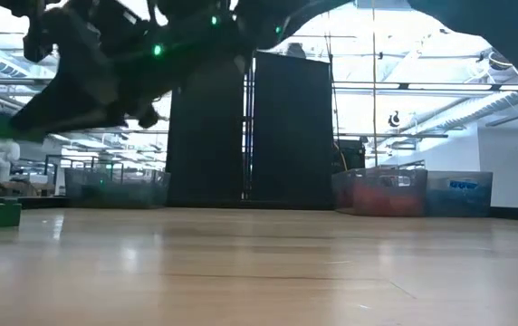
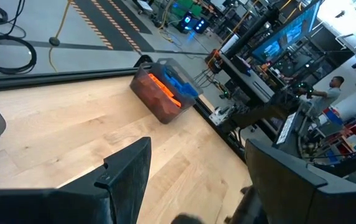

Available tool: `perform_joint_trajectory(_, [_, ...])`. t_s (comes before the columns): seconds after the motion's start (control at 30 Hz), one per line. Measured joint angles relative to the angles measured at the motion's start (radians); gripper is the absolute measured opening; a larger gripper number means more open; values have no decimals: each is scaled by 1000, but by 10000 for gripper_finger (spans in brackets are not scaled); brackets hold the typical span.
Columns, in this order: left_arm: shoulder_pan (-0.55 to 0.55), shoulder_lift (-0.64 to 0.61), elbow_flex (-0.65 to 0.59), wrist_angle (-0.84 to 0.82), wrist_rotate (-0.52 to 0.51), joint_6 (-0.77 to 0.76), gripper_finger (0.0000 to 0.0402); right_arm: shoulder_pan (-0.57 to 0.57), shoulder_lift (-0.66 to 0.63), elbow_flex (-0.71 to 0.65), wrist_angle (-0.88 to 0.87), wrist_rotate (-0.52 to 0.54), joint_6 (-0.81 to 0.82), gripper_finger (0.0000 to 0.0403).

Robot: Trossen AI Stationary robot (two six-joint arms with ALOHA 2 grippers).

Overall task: Sort blocks
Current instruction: Put the green game piece into the left black bin

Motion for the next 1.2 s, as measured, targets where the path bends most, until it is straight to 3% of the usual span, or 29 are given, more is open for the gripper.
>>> perform_joint_trajectory(0.3, [0,0,0,122,-13,-3,260,-65,-150,1,-76,204,-91,118])
perform_joint_trajectory(0.63, [0,3,0,163,-189,-170,260,-145,-288,2,-131,408,-168,118])
perform_joint_trajectory(0.83, [0,51,0,231,-318,-215,260,-180,-314,1,-51,419,-202,118])
perform_joint_trajectory(1.03, [0,180,0,427,-292,-133,260,-202,-316,1,2,419,-202,118])
perform_joint_trajectory(1.2, [0,261,0,474,-274,-112,260,-210,-320,1,7,463,-231,118])
